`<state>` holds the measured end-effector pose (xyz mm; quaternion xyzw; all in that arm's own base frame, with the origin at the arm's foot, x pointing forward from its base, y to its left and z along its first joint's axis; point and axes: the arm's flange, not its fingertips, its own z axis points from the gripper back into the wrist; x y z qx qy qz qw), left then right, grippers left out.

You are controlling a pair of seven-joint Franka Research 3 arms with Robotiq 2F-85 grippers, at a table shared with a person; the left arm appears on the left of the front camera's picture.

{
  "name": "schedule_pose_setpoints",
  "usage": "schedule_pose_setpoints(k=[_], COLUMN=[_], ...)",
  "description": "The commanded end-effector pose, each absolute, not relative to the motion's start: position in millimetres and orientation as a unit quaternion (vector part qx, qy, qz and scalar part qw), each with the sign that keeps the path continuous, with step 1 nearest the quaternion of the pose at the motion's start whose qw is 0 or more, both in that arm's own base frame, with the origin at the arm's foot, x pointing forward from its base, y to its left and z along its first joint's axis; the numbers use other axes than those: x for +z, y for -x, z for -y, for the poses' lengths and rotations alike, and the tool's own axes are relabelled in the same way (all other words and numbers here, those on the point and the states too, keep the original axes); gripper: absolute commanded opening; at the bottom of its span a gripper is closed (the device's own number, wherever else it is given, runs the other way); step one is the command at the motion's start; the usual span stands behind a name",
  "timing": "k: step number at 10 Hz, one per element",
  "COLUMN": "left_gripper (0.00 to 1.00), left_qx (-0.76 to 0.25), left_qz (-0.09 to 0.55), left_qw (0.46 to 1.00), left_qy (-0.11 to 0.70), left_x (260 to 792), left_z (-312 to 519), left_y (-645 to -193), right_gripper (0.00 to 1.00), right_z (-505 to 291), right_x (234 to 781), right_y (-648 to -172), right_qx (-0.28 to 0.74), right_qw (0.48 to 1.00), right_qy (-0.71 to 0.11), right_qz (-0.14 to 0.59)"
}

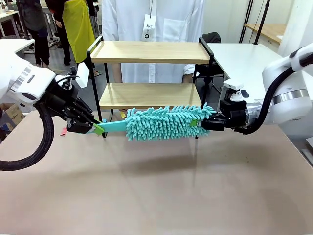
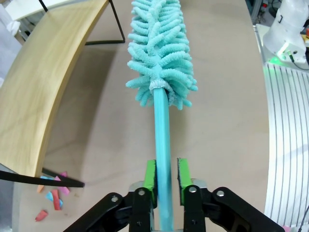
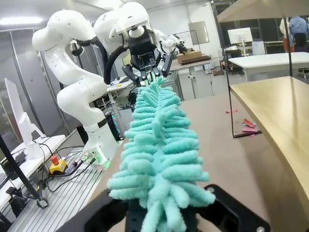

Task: Clean the shelf.
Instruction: Hand the Duster back to the human.

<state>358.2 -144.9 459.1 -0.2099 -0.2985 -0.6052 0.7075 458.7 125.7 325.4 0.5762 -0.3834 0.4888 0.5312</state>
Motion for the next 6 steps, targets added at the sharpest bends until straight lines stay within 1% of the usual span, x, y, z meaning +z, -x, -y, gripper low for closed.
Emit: schedule_pose_setpoints(k=[1,2,3,6], left_gripper=[1.00,0.74,1.00,1.00], left_qx=[-0.583,-0.574,-0.566,-0.536], left_qz=[0.315,0.323,0.335,0.372], left_qw=[0.712,0.713,0.710,0.705], left_qy=[0.233,0.241,0.253,0.277], left_x=[464.8,469.5,476.0,488.7], left_z=[138.9,132.3,121.8,69.9], left_y=[-356.9,-355.6,-354.4,-352.4], right_gripper=[0.00,0.00,0.00,0.00], right_z=[-126.1,-126.1,-126.1,-126.1], right_x=[325.5,325.5,325.5,325.5], right_y=[-458.6,-458.6,-458.6,-458.6], right_qx=[0.488,0.488,0.488,0.488], right_qw=[0.535,0.535,0.535,0.535], right_qy=[-0.573,-0.573,-0.573,-0.573], right_qz=[0.384,0.384,0.384,0.384])
